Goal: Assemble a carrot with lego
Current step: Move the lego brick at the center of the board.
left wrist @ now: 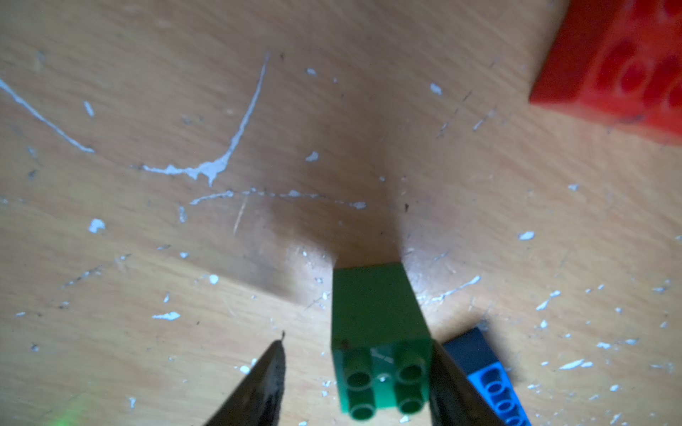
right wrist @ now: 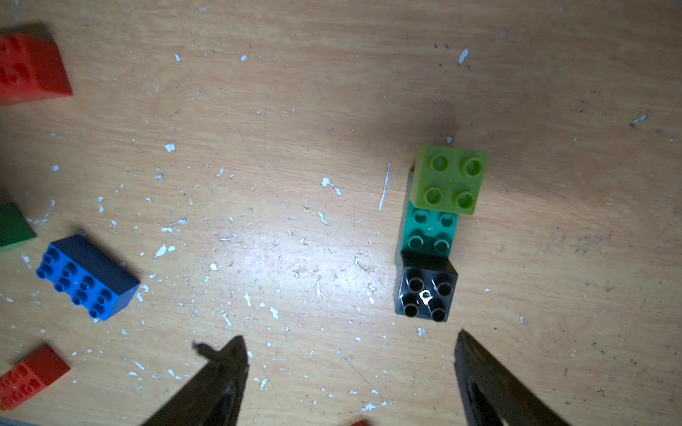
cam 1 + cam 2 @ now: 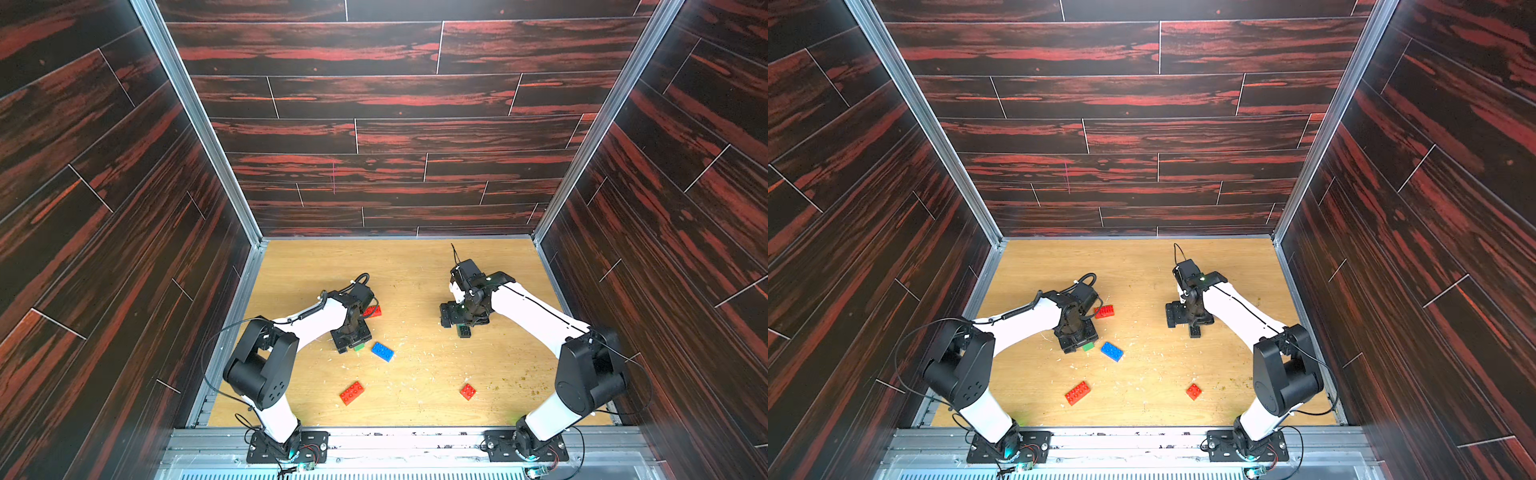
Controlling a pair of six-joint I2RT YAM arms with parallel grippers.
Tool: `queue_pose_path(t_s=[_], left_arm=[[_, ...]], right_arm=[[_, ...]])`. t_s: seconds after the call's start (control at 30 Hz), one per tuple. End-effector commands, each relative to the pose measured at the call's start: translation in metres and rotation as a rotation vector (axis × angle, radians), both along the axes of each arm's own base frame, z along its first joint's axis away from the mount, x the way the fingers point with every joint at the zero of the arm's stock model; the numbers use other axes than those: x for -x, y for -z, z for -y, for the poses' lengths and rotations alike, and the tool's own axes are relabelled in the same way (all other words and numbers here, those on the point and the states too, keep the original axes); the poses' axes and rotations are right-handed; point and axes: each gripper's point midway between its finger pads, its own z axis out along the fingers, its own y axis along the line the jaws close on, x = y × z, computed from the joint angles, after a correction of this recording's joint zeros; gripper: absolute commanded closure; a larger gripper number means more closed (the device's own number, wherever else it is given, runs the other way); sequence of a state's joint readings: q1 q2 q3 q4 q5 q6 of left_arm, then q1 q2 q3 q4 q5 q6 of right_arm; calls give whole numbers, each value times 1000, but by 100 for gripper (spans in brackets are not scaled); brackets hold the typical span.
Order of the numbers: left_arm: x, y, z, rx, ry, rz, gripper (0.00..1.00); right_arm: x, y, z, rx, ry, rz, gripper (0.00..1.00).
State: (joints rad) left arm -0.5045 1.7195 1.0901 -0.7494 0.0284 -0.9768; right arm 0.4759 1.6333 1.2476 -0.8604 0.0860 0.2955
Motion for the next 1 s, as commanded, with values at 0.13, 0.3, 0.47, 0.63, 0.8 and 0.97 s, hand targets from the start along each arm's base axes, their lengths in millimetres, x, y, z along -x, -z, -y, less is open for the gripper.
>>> queue_pose_path(t_s=[0.13, 0.3, 0.47, 0.63, 0.8, 0.97], left_arm=[[-15, 2, 4, -32, -8, 16, 66], [-28, 1, 26, -27, 48, 18, 70], [-40, 0, 66, -10, 132, 14, 71], [-33, 4, 101, 9, 214, -31, 72], [-25, 4, 118, 1, 279, -62, 71], [-14, 11, 130, 6, 318, -116, 71]], right_arm=[[7, -11, 1, -19, -3, 15, 11], [11, -9, 2, -19, 0, 9, 11], [17, -7, 6, -14, 8, 3, 11], [22, -6, 12, -7, 23, 0, 11], [27, -6, 16, -13, 37, -1, 11], [28, -5, 17, -15, 39, 0, 11]])
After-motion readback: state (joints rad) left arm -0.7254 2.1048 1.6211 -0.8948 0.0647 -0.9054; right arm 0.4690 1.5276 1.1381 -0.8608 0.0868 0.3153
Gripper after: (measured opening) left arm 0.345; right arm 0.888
